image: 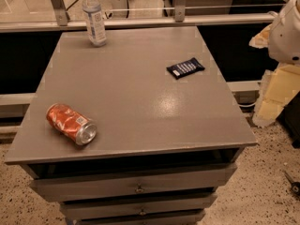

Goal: Move blue plastic bottle near rxbar blueberry

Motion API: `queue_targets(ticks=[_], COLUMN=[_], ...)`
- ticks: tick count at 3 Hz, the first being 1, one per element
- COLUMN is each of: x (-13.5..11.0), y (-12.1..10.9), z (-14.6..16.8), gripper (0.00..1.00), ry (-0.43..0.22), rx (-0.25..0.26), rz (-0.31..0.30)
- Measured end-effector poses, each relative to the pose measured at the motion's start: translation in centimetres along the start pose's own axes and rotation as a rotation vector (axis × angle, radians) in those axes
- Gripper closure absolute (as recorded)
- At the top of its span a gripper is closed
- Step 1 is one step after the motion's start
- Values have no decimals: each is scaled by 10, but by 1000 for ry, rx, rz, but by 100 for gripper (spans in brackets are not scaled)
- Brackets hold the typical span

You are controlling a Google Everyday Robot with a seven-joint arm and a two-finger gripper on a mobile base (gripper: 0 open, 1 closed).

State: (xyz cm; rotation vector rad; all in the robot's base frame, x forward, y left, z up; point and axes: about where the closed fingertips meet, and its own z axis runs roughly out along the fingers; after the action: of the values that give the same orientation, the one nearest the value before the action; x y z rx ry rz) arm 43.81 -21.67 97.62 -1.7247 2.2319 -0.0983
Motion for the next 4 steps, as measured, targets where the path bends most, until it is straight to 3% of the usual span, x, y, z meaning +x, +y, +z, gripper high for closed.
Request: queue_targets(ticks=[1, 2, 3, 4], x=[0, -30, -70, -122], y=[0, -49, -115, -178], z=[0, 36, 78, 113], gripper=[0, 0, 0, 0], ry=[0, -81, -187, -304], rx=[0, 57, 116, 150], rz=[0, -17, -34, -38])
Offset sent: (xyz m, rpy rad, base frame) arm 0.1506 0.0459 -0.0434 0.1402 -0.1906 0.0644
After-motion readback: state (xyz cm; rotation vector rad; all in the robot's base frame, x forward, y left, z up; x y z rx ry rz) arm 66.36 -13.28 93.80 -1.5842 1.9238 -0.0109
